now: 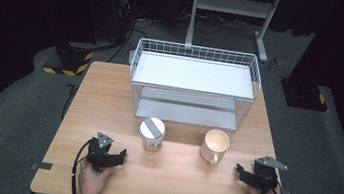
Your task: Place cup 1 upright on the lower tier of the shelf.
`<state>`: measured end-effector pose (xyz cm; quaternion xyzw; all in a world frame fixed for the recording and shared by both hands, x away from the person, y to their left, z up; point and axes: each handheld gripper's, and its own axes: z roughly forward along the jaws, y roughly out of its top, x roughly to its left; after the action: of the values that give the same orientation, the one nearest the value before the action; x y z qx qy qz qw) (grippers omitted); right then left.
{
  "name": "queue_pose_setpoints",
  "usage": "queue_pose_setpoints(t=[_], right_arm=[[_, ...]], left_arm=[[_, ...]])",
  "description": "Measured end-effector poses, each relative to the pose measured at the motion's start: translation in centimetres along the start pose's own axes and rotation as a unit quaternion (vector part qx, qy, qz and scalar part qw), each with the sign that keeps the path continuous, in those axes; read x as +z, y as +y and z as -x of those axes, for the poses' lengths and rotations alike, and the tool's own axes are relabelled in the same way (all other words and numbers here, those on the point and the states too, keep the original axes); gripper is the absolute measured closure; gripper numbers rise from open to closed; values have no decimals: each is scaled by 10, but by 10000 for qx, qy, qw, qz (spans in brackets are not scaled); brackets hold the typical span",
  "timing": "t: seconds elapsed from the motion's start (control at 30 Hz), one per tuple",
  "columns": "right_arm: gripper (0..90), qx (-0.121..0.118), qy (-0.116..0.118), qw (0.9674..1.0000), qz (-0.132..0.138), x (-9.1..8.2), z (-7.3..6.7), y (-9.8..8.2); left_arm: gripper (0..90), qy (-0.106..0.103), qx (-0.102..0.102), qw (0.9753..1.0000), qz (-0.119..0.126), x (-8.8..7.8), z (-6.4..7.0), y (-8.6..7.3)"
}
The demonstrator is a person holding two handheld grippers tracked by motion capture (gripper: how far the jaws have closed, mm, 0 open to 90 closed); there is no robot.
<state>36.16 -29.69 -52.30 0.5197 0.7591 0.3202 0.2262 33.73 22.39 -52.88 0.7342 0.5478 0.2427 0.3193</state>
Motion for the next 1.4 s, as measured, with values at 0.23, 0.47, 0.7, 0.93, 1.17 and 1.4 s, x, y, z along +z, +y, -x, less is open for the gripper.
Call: queue_pose_setpoints(t=[0.23,0.47,0.7,0.93,1.17,1.4], right_arm=[[272,1,-4,10000,5,0,0,0],[272,1,-5,10000,2,0,0,0],[273,-23,-1,10000,4,0,0,0],[273,-35,21,10000,-6,0,0,0],[273,-52,31,10000,-3,0,-1,0],[273,-53,32,10000,-3,0,-1,0]], left_arm=[[167,24,-32,10000,3,0,1,0],[168,82,-86,9999,7,0,2,0],[196,145,-172,9997,31,-2,2,-1],[183,-109,-290,9995,18,-6,2,-3],[184,-387,-301,9986,207,-15,6,-4],[207,-379,-331,9980,389,-22,16,-4]])
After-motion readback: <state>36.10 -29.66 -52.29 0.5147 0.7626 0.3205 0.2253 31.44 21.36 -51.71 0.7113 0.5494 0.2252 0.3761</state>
